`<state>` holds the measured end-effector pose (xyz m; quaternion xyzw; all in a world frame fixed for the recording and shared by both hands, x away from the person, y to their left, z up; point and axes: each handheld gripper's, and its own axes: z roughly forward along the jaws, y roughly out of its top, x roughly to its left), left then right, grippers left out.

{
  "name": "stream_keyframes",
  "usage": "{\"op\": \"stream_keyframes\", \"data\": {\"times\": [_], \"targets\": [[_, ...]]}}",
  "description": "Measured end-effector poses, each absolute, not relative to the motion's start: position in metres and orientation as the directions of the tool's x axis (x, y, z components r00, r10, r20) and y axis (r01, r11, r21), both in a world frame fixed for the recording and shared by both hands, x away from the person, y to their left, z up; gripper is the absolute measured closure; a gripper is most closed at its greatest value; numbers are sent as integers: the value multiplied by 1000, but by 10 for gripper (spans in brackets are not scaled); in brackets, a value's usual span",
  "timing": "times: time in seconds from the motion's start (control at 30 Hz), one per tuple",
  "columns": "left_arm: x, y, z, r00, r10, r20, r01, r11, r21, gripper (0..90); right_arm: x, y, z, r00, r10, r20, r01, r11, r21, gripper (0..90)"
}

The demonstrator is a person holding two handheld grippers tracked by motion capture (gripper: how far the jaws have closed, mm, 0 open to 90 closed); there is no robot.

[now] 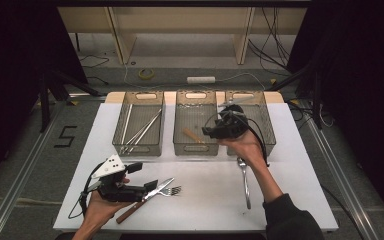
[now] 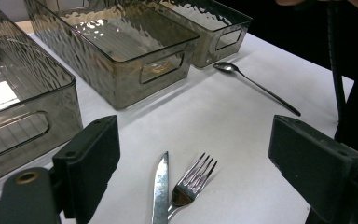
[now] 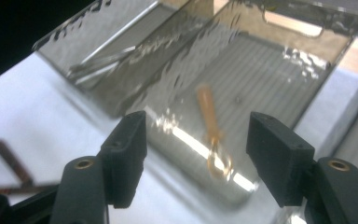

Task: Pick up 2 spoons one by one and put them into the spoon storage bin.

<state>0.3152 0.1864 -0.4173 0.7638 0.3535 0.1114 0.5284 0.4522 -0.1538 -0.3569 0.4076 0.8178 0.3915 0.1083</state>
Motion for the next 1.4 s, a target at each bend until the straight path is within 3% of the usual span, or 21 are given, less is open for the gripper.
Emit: {"op": "stream_keyframes", "data": {"times": [0.43,0.83,1.1,1.4], "targets": [[315,187,-417,722,664,-197,417,-189,889,159,394,-202,-383,-610,785,110,586,353,729,367],[315,187,-416,721,664,-196,414,-187,891,159,376,-228,-419,-544,830,123,669,342,660,389],[314,187,-417,723,662,-197,416,-190,889,159,373,-237,-432,-486,858,167,747,308,590,477],[313,187,-416,725,661,-194,413,-192,890,159,367,-235,-445,-454,882,129,772,317,551,546]]}}
